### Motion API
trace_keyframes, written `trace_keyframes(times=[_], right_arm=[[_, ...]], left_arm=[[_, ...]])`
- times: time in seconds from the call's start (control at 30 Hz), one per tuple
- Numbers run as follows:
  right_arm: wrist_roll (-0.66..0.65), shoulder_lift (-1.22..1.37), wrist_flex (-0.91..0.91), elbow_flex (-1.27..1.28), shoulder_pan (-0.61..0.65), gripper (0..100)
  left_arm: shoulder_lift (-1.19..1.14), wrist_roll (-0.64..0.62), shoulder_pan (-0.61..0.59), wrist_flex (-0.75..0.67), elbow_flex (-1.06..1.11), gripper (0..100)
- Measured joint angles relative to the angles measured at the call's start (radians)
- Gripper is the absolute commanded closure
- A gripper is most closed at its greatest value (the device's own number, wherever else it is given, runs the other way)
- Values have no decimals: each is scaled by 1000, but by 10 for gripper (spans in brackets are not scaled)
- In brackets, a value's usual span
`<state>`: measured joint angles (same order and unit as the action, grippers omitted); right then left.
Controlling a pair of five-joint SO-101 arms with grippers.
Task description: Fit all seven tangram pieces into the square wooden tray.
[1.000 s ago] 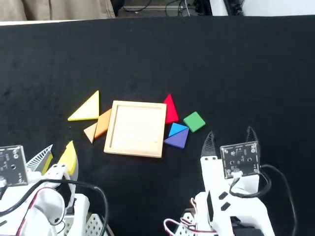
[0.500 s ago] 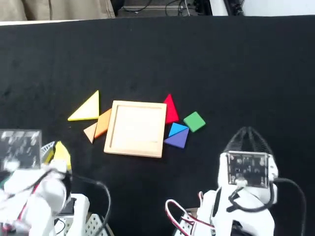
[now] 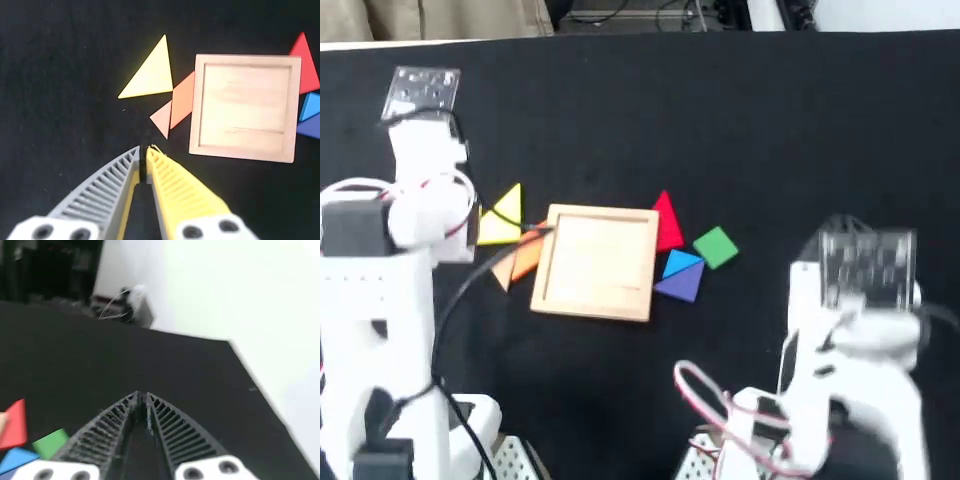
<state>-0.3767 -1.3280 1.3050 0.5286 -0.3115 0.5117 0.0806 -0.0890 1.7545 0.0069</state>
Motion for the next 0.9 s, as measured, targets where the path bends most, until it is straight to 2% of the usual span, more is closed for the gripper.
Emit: trace_keyframes(times=[0.13, 0.27, 0.43, 0.63, 0.73, 0.8, 0.9], right_arm=[[15, 290, 84, -158, 146, 987], [18, 572, 100, -210, 272, 987], [18, 720, 71, -187, 417, 987], [18, 740, -236, -17, 442, 987], [20, 740, -423, 92, 443, 987], [20, 740, -535, 161, 453, 987], [20, 740, -678, 262, 459, 986]], left_arm=[[-114, -49, 0, 0, -37, 970], [-199, -52, 0, -8, -38, 970], [-270, -52, 0, -140, -37, 970], [-368, -51, -41, -420, 64, 970], [-425, -51, -49, -506, 97, 966], [-468, -43, -46, -535, 101, 907], [-540, 38, -29, -565, 101, 807]])
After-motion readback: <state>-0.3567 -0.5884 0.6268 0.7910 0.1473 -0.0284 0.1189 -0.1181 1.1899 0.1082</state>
